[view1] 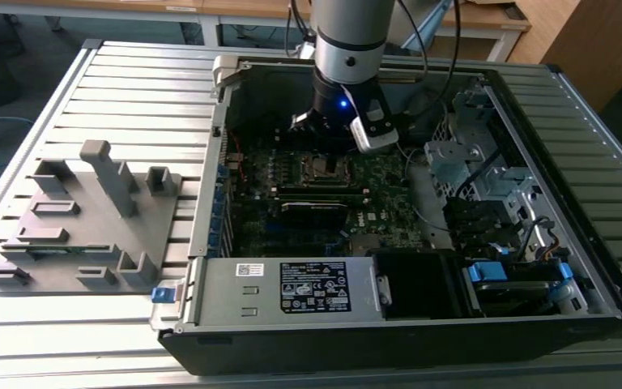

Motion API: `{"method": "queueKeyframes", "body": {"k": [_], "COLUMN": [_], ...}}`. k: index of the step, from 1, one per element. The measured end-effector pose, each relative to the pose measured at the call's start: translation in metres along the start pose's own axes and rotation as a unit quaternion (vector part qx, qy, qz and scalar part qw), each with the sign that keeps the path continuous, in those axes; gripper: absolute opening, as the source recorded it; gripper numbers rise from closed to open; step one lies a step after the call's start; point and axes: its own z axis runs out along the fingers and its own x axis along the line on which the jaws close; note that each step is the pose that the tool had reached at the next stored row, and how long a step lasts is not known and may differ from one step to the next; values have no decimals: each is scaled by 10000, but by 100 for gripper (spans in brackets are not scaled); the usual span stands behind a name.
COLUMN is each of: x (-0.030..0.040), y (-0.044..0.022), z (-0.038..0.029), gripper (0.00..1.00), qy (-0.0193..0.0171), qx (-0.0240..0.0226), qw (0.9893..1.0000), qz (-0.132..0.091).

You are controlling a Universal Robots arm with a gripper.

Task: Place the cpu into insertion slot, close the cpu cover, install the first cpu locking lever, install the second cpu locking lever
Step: 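Install the second cpu locking lever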

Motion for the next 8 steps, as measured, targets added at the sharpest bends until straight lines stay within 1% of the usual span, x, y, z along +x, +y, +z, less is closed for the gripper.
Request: {"method": "queueKeyframes", "body": {"k": [4,8], "x": [2,35], "y": [-39,-70], "z": [0,2], "gripper": [10,10], "qy": [0,-8], "qx": [0,-1], "qw": [10000,10000], "qz": [0,-5]}}
